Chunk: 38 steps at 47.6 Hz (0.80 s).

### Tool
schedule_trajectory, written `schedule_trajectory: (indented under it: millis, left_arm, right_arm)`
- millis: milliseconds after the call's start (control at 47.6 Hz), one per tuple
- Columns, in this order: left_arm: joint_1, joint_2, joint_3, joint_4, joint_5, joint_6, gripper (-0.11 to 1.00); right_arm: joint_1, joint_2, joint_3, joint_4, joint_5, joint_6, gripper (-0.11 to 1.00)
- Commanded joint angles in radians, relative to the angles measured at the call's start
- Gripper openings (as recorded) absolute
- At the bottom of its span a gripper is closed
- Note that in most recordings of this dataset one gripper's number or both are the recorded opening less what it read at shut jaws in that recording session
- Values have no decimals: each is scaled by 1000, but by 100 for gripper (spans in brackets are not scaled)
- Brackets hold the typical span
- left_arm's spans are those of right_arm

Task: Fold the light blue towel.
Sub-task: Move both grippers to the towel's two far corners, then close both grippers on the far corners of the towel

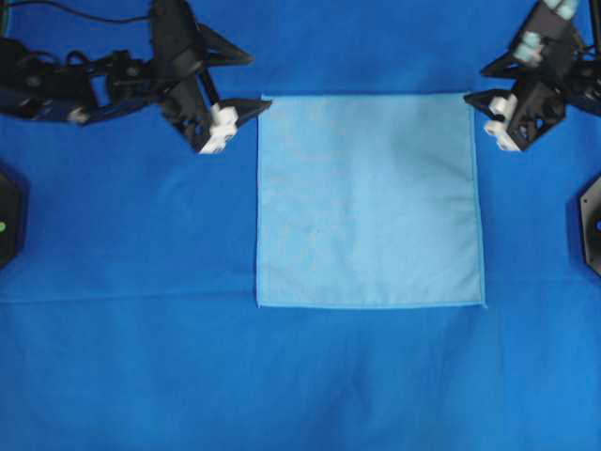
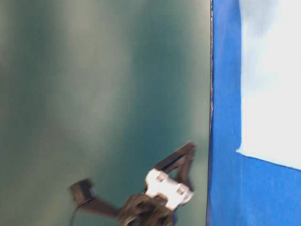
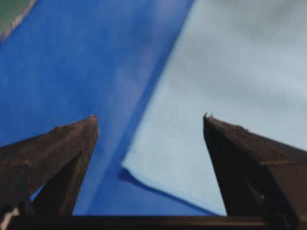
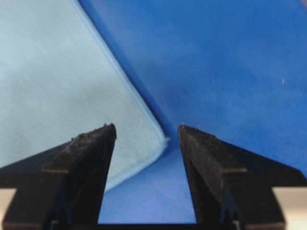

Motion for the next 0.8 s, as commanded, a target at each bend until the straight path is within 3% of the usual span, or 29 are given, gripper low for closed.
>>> schedule_trajectory:
  millis: [0, 273, 525, 609, 777]
  left_arm:
    - [20, 55, -46, -2, -8, 2, 84]
    - [54, 213, -114, 0, -11, 5, 84]
    - [57, 242, -121, 2, 34, 48, 77]
    - [54, 244, -127, 2, 75, 67, 62]
    - [44, 247, -146, 2, 146, 127, 15]
  right_arm:
    - [-17, 77, -41, -17, -15, 0, 57]
    - [-34, 232, -84, -38, -51, -2, 57]
    - [-37, 252, -89, -40, -48, -6, 54]
    - [-37, 250, -87, -41, -43, -8, 44]
    - [-37, 250, -87, -43, -15, -9, 1]
